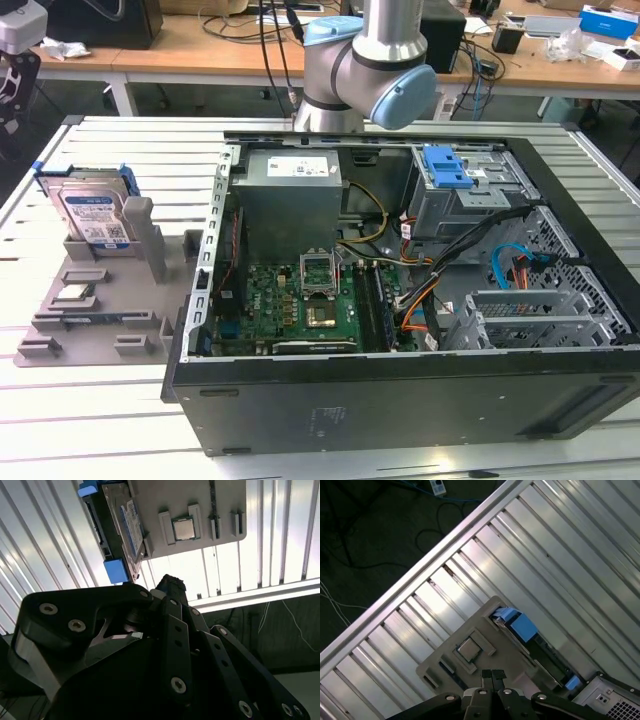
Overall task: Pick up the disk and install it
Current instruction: 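Pick up the disk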
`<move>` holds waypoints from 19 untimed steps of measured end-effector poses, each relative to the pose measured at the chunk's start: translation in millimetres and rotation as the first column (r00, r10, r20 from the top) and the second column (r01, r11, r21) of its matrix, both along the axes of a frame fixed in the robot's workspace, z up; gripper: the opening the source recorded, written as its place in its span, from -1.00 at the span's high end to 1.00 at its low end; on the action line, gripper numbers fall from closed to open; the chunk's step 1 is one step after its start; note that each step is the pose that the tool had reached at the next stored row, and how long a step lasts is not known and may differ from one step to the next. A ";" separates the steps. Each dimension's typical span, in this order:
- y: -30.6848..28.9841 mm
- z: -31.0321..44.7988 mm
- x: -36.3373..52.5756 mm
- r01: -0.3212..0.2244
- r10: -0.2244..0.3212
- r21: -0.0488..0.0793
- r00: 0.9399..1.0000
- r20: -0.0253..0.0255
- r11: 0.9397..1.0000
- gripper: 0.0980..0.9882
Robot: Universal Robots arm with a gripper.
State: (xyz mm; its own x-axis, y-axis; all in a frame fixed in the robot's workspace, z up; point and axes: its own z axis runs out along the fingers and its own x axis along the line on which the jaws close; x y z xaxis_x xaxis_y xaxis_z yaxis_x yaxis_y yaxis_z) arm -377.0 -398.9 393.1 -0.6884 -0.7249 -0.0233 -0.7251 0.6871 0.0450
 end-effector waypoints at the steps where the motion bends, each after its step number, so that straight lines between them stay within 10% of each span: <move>1: 0.0 0.0 0.0 -0.007 0.007 0.000 1.000 0.000 1.000 0.98; 19: 0.0 0.0 0.0 -0.108 0.108 0.000 0.994 0.000 0.994 0.98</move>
State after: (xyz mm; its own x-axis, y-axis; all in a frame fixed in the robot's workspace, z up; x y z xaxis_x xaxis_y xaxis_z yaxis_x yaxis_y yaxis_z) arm -377.0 -398.8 393.1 -0.6059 -0.7952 -0.0233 -0.7953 0.6046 0.0451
